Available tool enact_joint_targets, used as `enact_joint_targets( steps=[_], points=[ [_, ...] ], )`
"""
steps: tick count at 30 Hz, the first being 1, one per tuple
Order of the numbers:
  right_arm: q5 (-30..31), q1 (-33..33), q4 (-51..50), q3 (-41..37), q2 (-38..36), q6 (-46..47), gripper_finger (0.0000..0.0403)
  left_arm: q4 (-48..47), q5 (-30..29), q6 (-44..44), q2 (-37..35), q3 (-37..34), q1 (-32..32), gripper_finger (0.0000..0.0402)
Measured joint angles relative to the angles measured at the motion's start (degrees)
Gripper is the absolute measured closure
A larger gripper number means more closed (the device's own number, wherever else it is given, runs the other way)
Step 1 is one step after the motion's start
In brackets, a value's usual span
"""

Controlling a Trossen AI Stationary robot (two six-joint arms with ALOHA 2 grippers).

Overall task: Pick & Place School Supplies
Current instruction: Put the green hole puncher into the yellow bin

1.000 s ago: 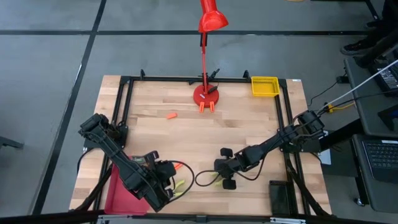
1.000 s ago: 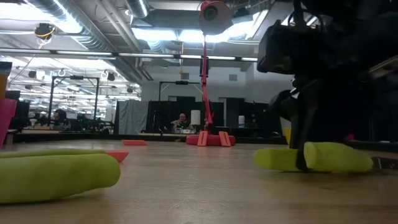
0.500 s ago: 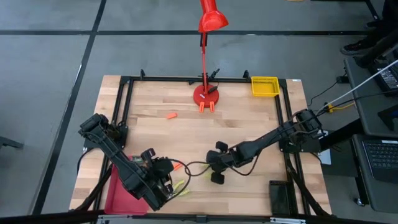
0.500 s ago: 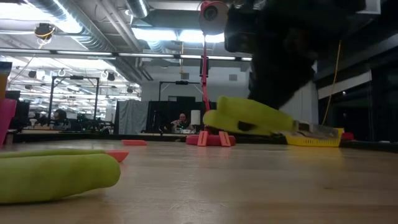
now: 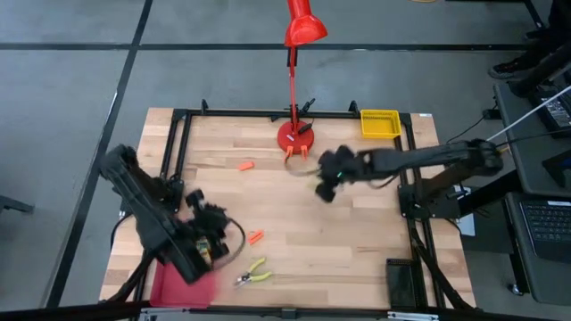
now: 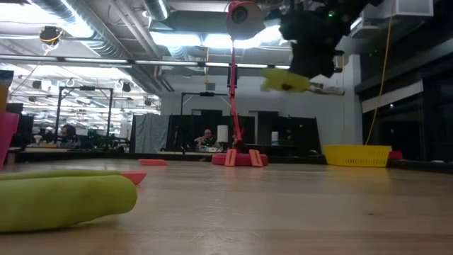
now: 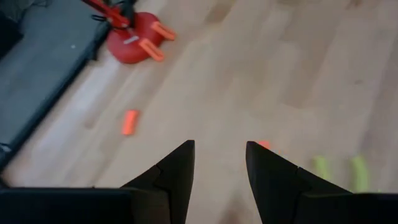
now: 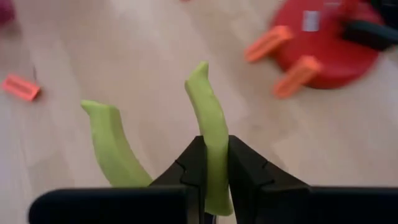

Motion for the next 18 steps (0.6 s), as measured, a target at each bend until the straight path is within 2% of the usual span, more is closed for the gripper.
enact_joint_targets(
  steps=[2,5,10,14,18],
  points=[
    [-1.39,-3.89,-0.47,-2.25,-4.29,0.21,0.0361,2.37,-0.05,2.24,-5.85,-5.76,0.62,0.0261],
    [-4.68,-11.46,-2.01,-5.18,-9.23,2.42,0.0361,12.44,-0.05,6.55,-16.39,-16.58,1.61,0.0261],
    [-5.76,-22.93,-6.56,-6.12,-11.47,5.16,0.0361,30.28,3.76,15.65,-31.87,-33.77,4.65,0.0261],
    [-6.11,-31.88,-9.94,-6.16,-10.90,13.26,0.0361,41.79,7.43,20.85,-38.90,-42.90,8.97,0.0261],
    [-5.80,-38.32,-6.81,-6.16,-10.96,20.37,0.0361,52.26,7.96,27.64,-41.13,-45.92,13.90,0.0261]
  ],
)
